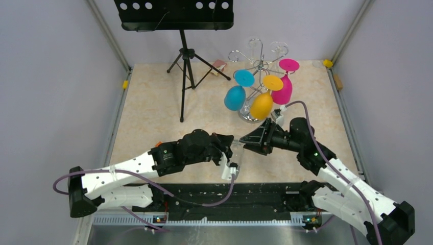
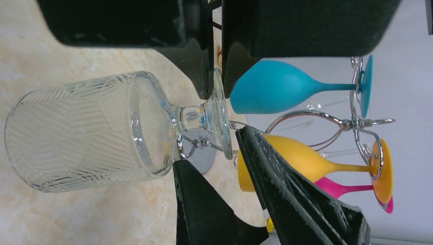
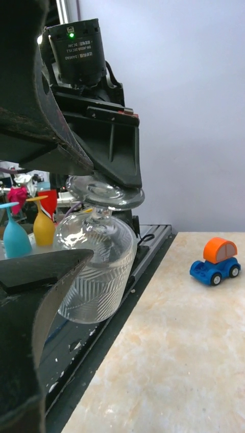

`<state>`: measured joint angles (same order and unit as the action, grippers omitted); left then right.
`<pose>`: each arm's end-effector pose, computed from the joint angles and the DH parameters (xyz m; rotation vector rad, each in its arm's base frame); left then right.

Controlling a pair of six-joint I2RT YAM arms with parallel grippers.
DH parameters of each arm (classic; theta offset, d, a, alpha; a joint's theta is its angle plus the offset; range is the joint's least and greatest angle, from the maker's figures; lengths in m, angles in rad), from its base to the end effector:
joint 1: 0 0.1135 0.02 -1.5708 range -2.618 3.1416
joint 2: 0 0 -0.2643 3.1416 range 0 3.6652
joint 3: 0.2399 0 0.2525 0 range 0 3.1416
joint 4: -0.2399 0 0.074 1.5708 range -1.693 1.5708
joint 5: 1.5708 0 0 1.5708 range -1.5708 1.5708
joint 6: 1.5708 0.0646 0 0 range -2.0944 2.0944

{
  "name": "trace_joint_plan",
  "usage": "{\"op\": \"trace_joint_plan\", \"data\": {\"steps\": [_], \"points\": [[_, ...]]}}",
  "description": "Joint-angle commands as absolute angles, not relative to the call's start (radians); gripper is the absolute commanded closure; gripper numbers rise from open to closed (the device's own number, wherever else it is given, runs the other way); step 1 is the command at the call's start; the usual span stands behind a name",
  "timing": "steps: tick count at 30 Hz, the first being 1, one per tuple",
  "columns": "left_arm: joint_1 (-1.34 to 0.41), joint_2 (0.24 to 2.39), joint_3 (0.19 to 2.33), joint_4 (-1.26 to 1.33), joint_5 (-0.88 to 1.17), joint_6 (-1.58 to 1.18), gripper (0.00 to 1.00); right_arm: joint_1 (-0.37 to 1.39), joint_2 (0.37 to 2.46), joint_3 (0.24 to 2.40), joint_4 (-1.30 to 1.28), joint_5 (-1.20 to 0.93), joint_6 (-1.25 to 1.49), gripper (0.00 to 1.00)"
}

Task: Place the wine glass upside down on the wine glass rack
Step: Turn the wine glass upside down at the wine rack.

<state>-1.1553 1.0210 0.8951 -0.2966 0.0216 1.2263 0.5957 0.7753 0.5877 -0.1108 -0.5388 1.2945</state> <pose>0.1033 -0.2377 0.3107 1.8562 0.7264 0.0242 0.1528 0.1436 0.2736 0.3335 2.2337 1.6827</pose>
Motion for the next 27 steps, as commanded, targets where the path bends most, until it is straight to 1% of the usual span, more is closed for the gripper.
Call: {"op": "trace_joint_plan", "data": {"steps": [1, 4, 7, 9, 10, 18, 19, 20, 21, 22, 26, 27], "points": [[-1.185, 1.012, 0.931, -0.187, 0.01, 1.269, 1.0, 0.637, 0.794, 0.58, 0.029, -0.513, 1.337, 0.45], [-1.2, 1.019, 0.933, -0.187, 0.009, 1.279, 1.0, 0.648, 0.806, 0.577, 0.071, -0.506, 1.351, 0.55], [-1.213, 1.023, 0.934, -0.188, -0.019, 1.287, 1.0, 0.653, 0.817, 0.58, 0.079, -0.502, 1.351, 0.76], [-1.218, 1.021, 0.934, -0.187, -0.03, 1.287, 1.0, 0.655, 0.82, 0.579, 0.078, -0.502, 1.348, 0.93], [-1.22, 1.02, 0.933, -0.186, -0.033, 1.286, 1.0, 0.655, 0.82, 0.578, 0.078, -0.502, 1.346, 1.0], [-1.226, 0.993, 0.92, -0.184, -0.026, 1.243, 1.0, 0.657, 0.822, 0.603, 0.017, -0.508, 1.293, 1.0], [-1.226, 0.984, 0.918, -0.187, -0.024, 1.231, 0.91, 0.657, 0.823, 0.606, 0.011, -0.505, 1.283, 1.0], [-1.226, 0.978, 0.913, -0.187, -0.023, 1.217, 0.71, 0.657, 0.822, 0.608, 0.005, -0.503, 1.277, 1.0], [-1.225, 0.97, 0.907, -0.186, -0.023, 1.201, 0.55, 0.657, 0.823, 0.611, 0.002, -0.501, 1.269, 1.0], [-1.225, 0.962, 0.9, -0.185, -0.022, 1.174, 0.43, 0.657, 0.823, 0.615, -0.012, -0.498, 1.259, 1.0], [-1.226, 0.913, 0.856, -0.172, -0.005, 1.037, 0.13, 0.657, 0.817, 0.635, -0.085, -0.48, 1.205, 1.0], [-1.226, 0.899, 0.844, -0.166, 0.023, 0.986, 0.11, 0.657, 0.815, 0.641, -0.102, -0.474, 1.193, 1.0]]}}
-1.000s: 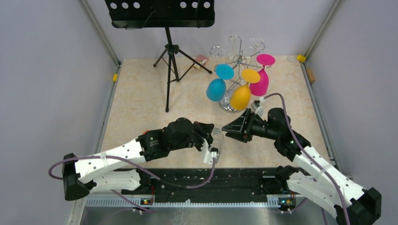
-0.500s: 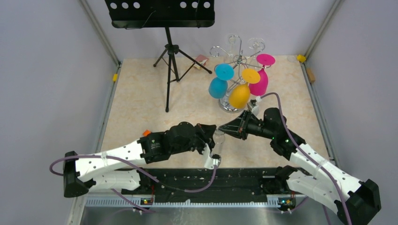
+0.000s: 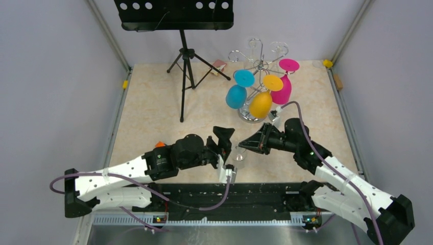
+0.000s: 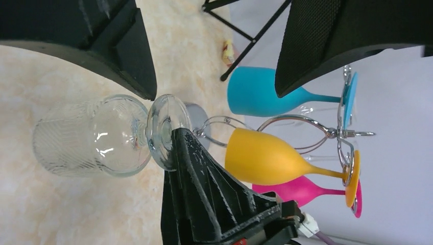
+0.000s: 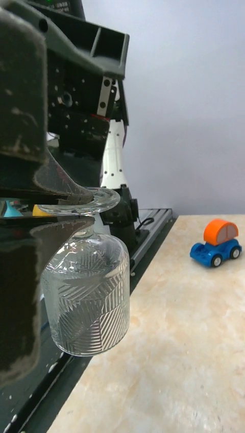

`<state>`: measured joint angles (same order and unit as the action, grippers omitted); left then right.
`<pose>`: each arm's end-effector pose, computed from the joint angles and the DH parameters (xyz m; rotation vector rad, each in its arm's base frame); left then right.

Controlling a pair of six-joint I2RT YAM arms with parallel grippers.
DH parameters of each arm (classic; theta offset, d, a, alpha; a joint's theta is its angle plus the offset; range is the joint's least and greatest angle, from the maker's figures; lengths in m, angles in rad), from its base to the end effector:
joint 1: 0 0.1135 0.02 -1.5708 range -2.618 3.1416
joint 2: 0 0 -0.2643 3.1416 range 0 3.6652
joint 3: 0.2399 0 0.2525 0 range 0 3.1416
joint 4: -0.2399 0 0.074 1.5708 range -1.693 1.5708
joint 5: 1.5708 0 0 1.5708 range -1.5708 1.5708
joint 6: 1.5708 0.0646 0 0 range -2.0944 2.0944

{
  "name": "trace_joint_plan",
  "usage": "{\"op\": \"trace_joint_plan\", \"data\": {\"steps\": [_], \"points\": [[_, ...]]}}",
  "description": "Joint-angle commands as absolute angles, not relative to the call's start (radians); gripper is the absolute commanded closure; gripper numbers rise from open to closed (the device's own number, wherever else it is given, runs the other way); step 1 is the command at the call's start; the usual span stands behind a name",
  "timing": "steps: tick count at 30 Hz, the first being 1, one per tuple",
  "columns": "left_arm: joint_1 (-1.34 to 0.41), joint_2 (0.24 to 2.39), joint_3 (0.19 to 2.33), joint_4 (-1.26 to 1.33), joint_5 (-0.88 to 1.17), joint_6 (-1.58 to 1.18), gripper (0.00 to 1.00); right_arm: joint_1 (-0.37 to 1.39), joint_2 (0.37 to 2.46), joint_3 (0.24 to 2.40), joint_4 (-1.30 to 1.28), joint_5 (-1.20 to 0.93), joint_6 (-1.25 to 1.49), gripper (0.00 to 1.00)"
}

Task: Place the wine glass upside down on the wine glass rack
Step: Turn the wine glass upside down at the wine rack.

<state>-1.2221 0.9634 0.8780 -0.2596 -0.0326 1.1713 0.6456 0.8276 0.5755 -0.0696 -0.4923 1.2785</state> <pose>0.0871 -0.2333 0.3225 1.7750 0.7204 -0.0030 0.1556 0.1555 0.2636 0.3123 2.2602 1.6502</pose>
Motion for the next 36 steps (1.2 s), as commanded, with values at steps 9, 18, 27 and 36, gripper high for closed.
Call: {"op": "trace_joint_plan", "data": {"steps": [9, 18, 27, 36], "points": [[-1.224, 0.796, 0.766, -0.159, 0.009, 0.289, 0.06, 0.657, 0.779, 0.661, -0.217, -0.44, 1.074, 1.0], [-1.224, 0.79, 0.76, -0.293, -0.1, -0.142, 0.02, 0.657, 0.743, 0.66, -0.258, -0.424, 1.005, 1.0], [-1.17, 0.949, 0.935, -0.5, -0.074, -0.376, 0.01, 0.657, 0.722, 0.66, -0.263, -0.42, 0.974, 1.0], [-0.858, 1.039, 0.981, -0.517, 0.369, -0.64, 0.01, 0.657, 0.703, 0.66, -0.256, -0.415, 0.966, 1.0]]}}
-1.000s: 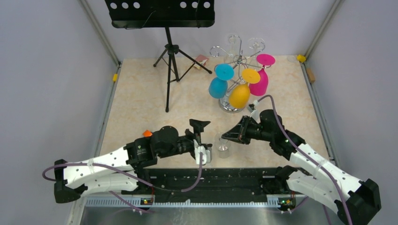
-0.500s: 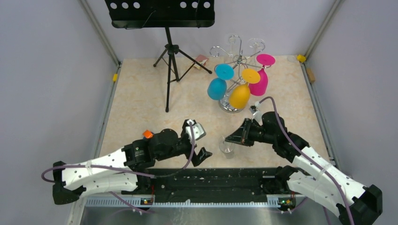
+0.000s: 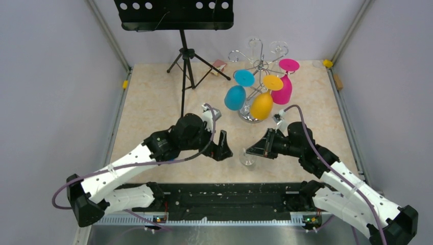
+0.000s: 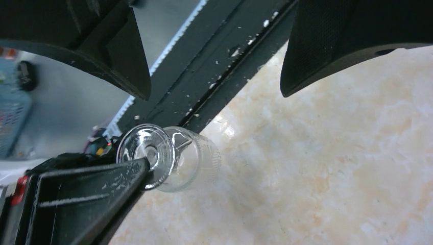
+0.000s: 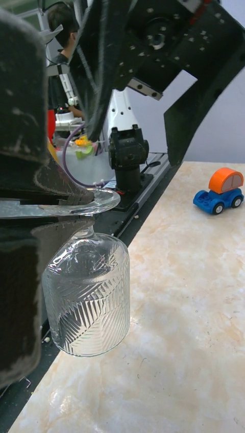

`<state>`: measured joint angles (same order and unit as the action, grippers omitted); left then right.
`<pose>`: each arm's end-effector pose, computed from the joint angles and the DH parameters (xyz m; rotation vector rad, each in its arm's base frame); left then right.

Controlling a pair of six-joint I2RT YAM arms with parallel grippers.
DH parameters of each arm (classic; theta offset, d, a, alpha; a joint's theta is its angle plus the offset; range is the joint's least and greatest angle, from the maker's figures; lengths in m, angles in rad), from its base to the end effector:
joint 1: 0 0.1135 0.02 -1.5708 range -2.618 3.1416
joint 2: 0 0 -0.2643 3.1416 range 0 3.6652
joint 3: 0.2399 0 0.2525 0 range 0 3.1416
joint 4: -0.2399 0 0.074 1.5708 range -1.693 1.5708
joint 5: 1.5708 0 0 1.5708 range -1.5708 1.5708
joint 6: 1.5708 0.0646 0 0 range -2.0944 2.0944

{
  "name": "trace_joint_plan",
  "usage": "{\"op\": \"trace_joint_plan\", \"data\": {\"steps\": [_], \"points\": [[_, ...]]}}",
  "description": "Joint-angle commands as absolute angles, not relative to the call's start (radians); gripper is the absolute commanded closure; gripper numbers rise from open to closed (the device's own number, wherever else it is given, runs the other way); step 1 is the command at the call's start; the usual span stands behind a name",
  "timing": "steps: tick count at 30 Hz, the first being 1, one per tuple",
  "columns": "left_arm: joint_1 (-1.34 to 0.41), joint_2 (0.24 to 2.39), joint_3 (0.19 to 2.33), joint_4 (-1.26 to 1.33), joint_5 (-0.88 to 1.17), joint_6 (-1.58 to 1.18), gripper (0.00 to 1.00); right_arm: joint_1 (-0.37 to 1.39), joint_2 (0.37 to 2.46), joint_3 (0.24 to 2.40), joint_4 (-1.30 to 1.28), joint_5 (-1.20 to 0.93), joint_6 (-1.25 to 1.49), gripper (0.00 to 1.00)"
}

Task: Place the wine glass upside down on the wine glass rack
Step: Turn the wine glass upside down at the wine rack.

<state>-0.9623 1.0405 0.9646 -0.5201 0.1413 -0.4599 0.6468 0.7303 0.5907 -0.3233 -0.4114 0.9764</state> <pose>0.1352 -0.2100 0.3053 0.6622 2.2296 -0.9287 0.1389 0.1372 0.2556 0.0842 2.3098 1.3578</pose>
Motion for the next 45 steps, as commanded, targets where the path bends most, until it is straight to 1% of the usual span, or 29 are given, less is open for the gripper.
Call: {"op": "trace_joint_plan", "data": {"steps": [1, 6, 10, 13, 20, 22, 25, 27, 28, 32, 36, 38, 45], "points": [[-0.819, 1.04, 0.973, -0.504, 0.412, -0.68, 0.01, 0.657, 0.703, 0.66, -0.253, -0.416, 0.966, 1.0], [-0.687, 1.054, 0.888, -0.372, 0.615, -0.933, 0.02, 0.656, 0.705, 0.658, -0.218, -0.424, 0.969, 1.0], [-0.612, 1.053, 0.743, -0.115, 0.771, -1.148, 0.04, 0.657, 0.713, 0.652, -0.193, -0.437, 0.978, 1.0], [-0.598, 1.047, 0.673, 0.045, 0.785, -1.267, 0.08, 0.657, 0.718, 0.648, -0.174, -0.446, 0.987, 1.0], [-0.604, 1.09, 0.684, 0.095, 0.873, -1.289, 0.18, 0.657, 0.73, 0.634, -0.105, -0.466, 1.019, 1.0], [-0.613, 1.115, 0.694, 0.112, 0.909, -1.29, 0.26, 0.657, 0.738, 0.634, -0.087, -0.473, 1.028, 1.0], [-0.625, 1.137, 0.706, 0.124, 0.93, -1.291, 0.34, 0.657, 0.75, 0.64, -0.062, -0.482, 1.042, 1.0], [-0.636, 1.139, 0.705, 0.149, 0.914, -1.301, 0.46, 0.657, 0.761, 0.651, -0.051, -0.487, 1.049, 1.0], [-0.639, 1.14, 0.703, 0.163, 0.904, -1.314, 0.49, 0.657, 0.767, 0.657, -0.048, -0.489, 1.049, 1.0], [-0.652, 1.158, 0.702, 0.23, 0.887, -1.363, 0.5, 0.657, 0.787, 0.671, -0.045, -0.496, 1.049, 1.0], [-0.663, 1.18, 0.703, 0.268, 0.889, -1.392, 0.54, 0.656, 0.806, 0.679, -0.034, -0.506, 1.053, 1.0], [-0.663, 1.19, 0.702, 0.274, 0.888, -1.396, 0.6, 0.657, 0.813, 0.685, -0.03, -0.508, 1.054, 1.0], [-0.664, 1.205, 0.679, 0.316, 0.874, -1.429, 0.73, 0.657, 0.822, 0.707, -0.024, -0.515, 1.057, 1.0]]}}
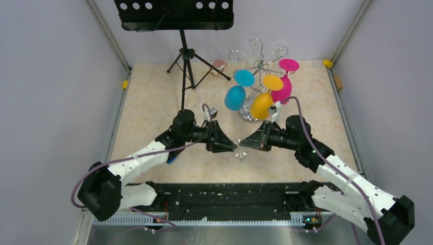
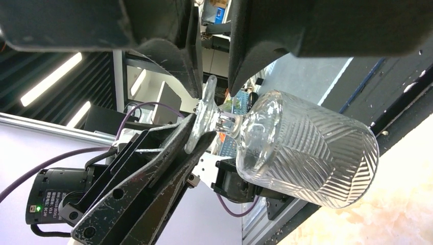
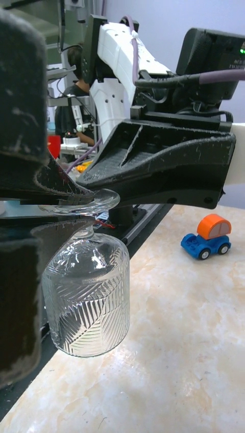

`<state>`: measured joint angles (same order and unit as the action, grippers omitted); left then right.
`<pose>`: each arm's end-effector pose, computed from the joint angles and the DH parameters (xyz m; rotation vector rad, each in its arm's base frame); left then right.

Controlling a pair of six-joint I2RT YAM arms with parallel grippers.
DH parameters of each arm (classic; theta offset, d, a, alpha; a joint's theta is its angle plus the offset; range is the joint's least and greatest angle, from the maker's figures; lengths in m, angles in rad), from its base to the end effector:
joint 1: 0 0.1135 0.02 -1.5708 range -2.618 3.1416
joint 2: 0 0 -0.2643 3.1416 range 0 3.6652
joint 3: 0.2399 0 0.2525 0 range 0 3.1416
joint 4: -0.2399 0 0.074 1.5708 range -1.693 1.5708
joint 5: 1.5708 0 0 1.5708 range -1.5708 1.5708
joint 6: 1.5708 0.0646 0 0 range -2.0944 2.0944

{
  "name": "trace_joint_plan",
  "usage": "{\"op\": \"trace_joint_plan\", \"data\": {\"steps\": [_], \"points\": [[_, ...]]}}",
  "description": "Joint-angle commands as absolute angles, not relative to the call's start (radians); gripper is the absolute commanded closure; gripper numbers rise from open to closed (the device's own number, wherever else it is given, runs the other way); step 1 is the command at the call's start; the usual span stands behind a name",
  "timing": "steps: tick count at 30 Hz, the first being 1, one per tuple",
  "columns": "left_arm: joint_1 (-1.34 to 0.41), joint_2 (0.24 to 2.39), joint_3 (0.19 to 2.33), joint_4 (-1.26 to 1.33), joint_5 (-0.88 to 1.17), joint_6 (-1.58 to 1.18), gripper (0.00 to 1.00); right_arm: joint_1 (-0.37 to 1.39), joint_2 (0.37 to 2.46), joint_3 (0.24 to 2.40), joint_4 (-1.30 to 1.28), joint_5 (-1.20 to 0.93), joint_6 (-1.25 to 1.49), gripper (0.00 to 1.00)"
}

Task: Place the wine glass upside down on the wine glass rack
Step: Turn the wine glass upside down at the wine rack.

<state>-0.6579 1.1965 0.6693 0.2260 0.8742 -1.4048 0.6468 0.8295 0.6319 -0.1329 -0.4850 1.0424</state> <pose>0.1879 -0.2078 0.2537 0.1007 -2.3964 1.9775 0.1557 0.1553 0.2766 0.0507 2.2082 1.5187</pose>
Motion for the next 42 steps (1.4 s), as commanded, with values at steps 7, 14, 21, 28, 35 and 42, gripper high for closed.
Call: {"op": "trace_joint_plan", "data": {"steps": [7, 14, 21, 28, 35, 42], "points": [[-0.663, 1.203, 0.681, 0.324, 0.85, -1.434, 0.97, 0.657, 0.816, 0.692, -0.008, -0.516, 1.069, 1.0], [-0.663, 1.187, 0.662, 0.32, 0.834, -1.434, 1.0, 0.657, 0.812, 0.69, -0.031, -0.498, 1.062, 0.84], [-0.661, 1.183, 0.663, 0.295, 0.83, -1.401, 1.0, 0.657, 0.79, 0.708, -0.125, -0.451, 1.032, 0.34], [-0.629, 1.194, 0.701, 0.209, 0.86, -1.319, 1.0, 0.657, 0.767, 0.717, -0.185, -0.424, 1.015, 0.24], [-0.546, 1.166, 0.833, -0.226, 0.795, -1.052, 1.0, 0.657, 0.761, 0.718, -0.234, -0.408, 1.009, 0.22], [-0.422, 1.165, 0.969, -0.568, 0.693, -0.78, 1.0, 0.657, 0.76, 0.717, -0.239, -0.408, 1.016, 0.18]]}}
